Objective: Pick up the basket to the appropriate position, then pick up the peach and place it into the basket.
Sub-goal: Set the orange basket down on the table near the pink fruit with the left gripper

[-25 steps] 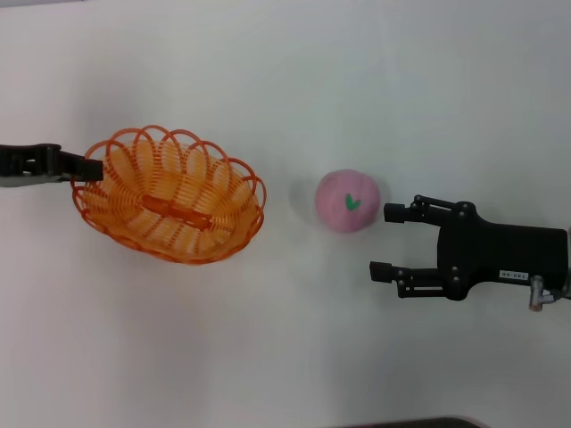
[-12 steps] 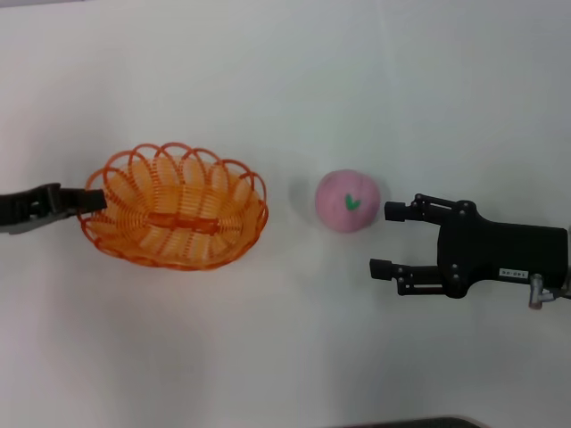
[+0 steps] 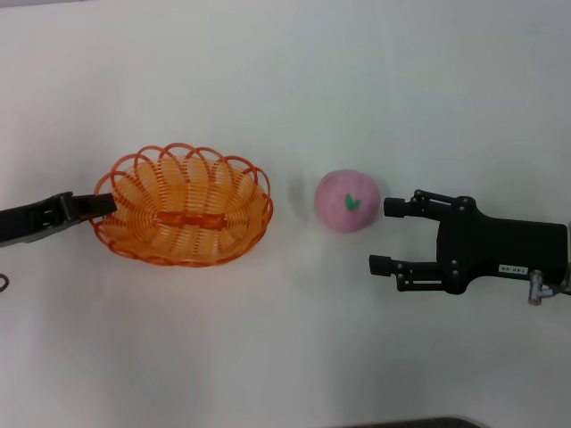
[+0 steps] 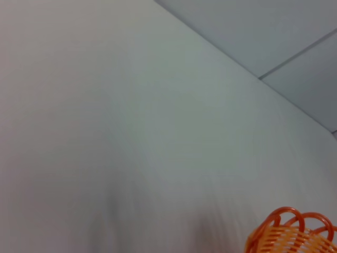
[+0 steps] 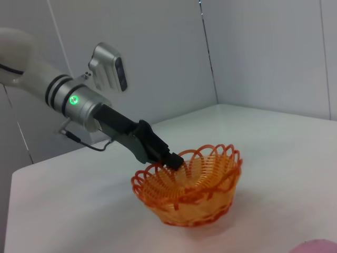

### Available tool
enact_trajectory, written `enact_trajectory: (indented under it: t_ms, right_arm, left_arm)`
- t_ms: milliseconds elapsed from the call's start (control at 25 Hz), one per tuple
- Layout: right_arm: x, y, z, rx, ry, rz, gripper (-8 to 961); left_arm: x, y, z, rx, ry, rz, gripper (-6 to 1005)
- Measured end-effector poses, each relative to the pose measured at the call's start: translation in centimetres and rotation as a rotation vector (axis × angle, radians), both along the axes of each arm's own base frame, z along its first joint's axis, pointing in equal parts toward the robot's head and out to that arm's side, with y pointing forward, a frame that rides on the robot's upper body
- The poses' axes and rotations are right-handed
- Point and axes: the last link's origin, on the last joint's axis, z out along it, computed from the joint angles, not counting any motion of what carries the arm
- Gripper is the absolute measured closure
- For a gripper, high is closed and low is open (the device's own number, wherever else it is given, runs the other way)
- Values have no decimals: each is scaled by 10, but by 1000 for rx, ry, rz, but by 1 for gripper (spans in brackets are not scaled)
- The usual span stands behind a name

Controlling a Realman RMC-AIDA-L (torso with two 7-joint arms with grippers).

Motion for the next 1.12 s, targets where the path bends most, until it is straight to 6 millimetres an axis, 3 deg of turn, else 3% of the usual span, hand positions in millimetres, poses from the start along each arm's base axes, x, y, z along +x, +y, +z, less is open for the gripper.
enact_trajectory:
  t_ms: [560,840,1120]
  right_arm:
    - [-2,3,0,1,0,9,61]
    - [-3,4,0,-1,0,14,61]
    - [-3,4,0,2,1,13,61]
  left_arm:
    - [-1,4,-9,3,5,37,946]
    - [2,18,-1,3,203,28,946]
    - [7,18,0,11,230,24,945]
